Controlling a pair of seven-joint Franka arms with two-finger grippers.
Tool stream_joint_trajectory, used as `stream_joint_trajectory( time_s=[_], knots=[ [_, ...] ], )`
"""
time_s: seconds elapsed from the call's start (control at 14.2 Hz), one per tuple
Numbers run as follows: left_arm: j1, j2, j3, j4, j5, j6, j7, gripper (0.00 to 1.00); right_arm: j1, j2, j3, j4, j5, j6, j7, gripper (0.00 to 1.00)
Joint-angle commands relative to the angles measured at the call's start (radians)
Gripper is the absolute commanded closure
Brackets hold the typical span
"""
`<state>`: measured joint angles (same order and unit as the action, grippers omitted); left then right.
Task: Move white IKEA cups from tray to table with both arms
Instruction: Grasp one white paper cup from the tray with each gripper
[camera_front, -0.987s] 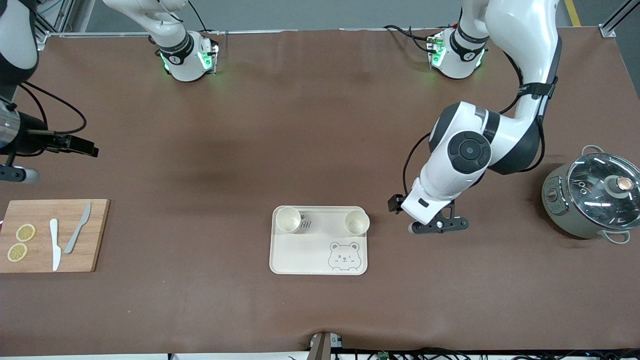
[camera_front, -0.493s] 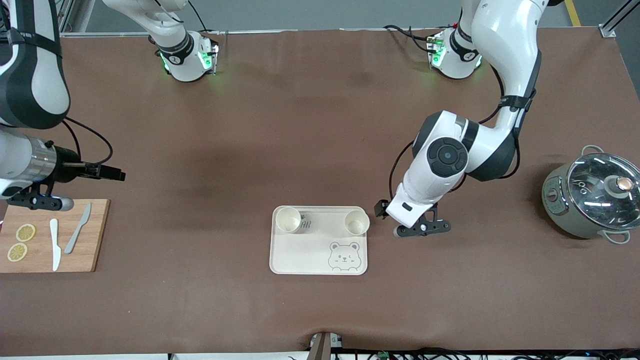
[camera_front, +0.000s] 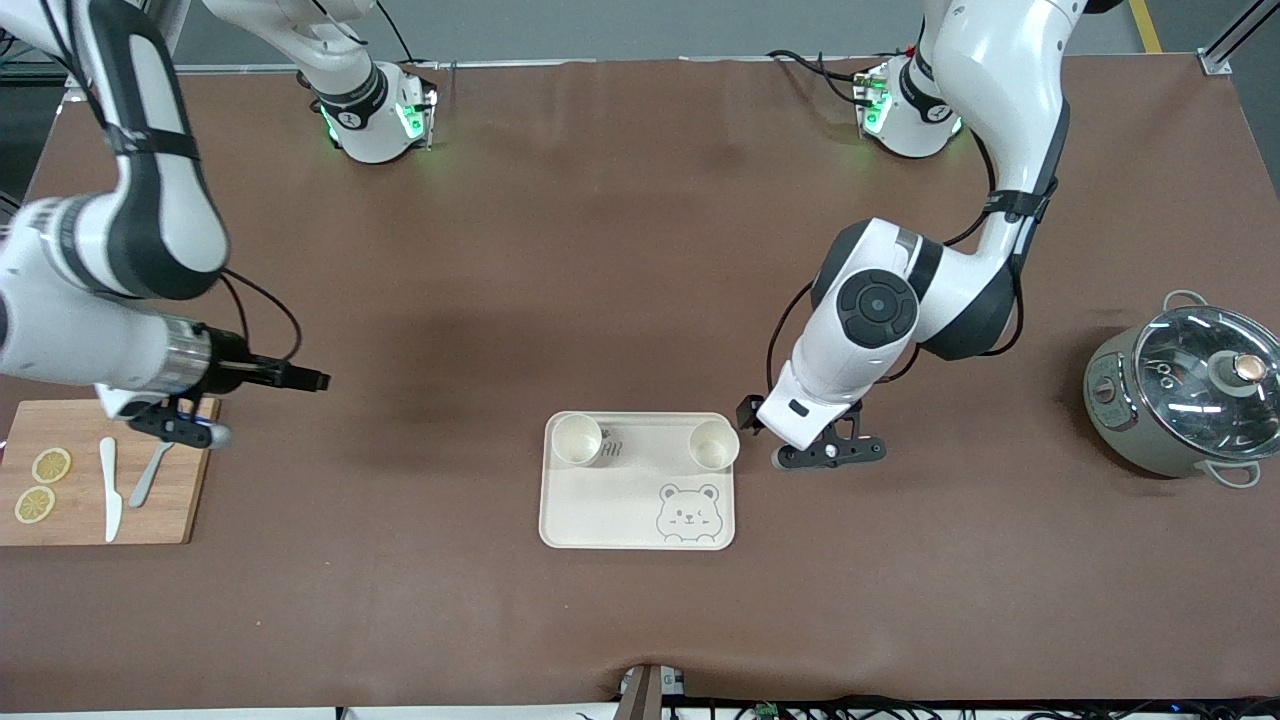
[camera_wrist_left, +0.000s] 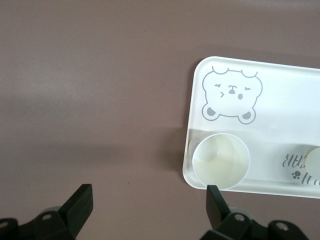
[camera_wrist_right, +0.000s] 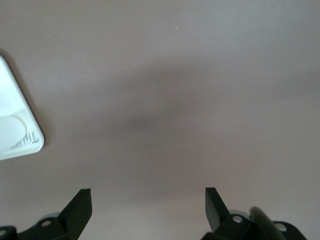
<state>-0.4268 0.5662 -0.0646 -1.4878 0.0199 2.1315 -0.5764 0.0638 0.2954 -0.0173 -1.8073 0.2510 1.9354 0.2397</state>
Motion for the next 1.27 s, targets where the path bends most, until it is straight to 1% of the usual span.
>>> stream_joint_trajectory(
  time_s=[0.0, 0.07, 0.28, 0.42, 0.7, 0.85, 0.92, 1.06, 1.2],
  knots=[
    [-0.006, 0.027, 0.002, 0.018, -0.001, 0.037, -0.014, 0.00, 0.121, -0.012, -0.004, -0.063, 0.018, 0.106, 0.221, 0.00],
    [-0.006, 0.027, 0.002, 0.017, -0.001, 0.041, -0.014, 0.00, 0.155, -0.004, -0.004, -0.061, 0.013, 0.115, 0.261, 0.00],
    [-0.019, 0.050, 0.002, 0.015, 0.005, 0.050, -0.014, 0.00, 0.159, -0.001, -0.004, -0.061, 0.011, 0.114, 0.277, 0.00],
    [-0.024, 0.070, 0.002, 0.018, 0.000, 0.070, -0.014, 0.00, 0.171, -0.001, -0.004, -0.057, 0.011, 0.117, 0.346, 0.00],
    [-0.029, 0.116, 0.002, 0.018, -0.002, 0.154, -0.016, 0.00, 0.180, -0.001, -0.006, -0.055, 0.010, 0.115, 0.360, 0.00],
    [-0.049, 0.130, 0.002, 0.018, -0.008, 0.197, -0.017, 0.09, 0.189, 0.004, -0.004, -0.053, 0.010, 0.126, 0.371, 0.00],
    [-0.049, 0.141, 0.002, 0.018, -0.009, 0.197, -0.017, 0.14, 0.201, 0.011, -0.006, -0.053, 0.010, 0.140, 0.371, 0.00],
    [-0.049, 0.155, 0.002, 0.018, -0.009, 0.200, -0.017, 0.22, 0.212, 0.019, -0.004, -0.049, 0.011, 0.161, 0.389, 0.00],
    [-0.055, 0.169, 0.002, 0.018, -0.009, 0.202, -0.017, 0.39, 0.247, 0.040, -0.004, -0.024, 0.011, 0.174, 0.473, 0.00]
  ],
)
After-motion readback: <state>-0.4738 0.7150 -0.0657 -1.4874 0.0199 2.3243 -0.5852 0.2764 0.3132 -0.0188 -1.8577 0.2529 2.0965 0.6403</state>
